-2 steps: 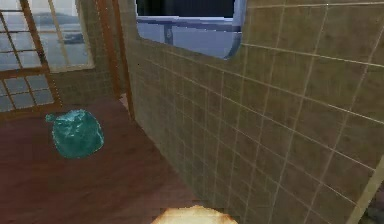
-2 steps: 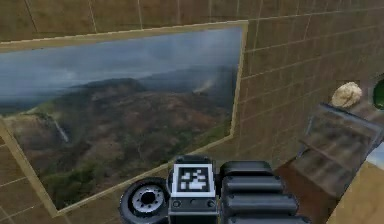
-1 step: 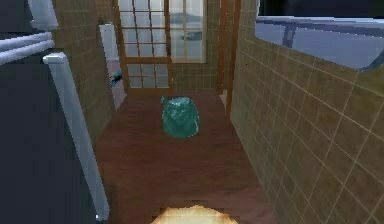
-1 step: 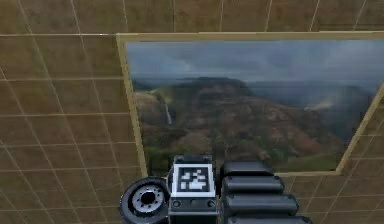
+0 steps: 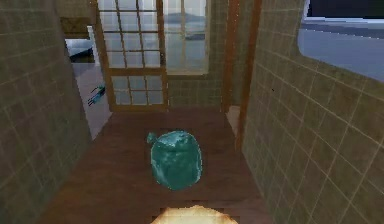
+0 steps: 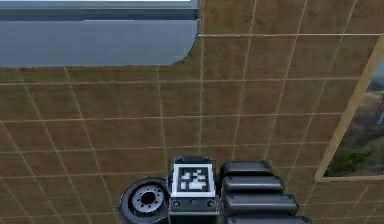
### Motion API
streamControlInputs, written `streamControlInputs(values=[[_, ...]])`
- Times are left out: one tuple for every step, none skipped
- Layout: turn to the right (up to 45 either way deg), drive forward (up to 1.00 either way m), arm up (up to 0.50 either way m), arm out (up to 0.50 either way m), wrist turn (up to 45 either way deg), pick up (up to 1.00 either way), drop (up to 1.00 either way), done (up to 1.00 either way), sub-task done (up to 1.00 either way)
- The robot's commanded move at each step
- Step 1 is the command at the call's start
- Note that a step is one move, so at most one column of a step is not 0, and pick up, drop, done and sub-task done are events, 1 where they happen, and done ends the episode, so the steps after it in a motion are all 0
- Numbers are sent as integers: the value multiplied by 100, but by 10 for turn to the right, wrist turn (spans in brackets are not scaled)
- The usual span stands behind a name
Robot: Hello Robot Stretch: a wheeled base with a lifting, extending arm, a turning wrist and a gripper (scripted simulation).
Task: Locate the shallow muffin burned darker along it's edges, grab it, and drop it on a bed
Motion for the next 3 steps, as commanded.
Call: streamControlInputs(values=[[-120,0,0,0,0,0,0,0,0],[0,10,0,0,0,0,0,0,0],[-210,0,0,0,0,0,0,0,0]])
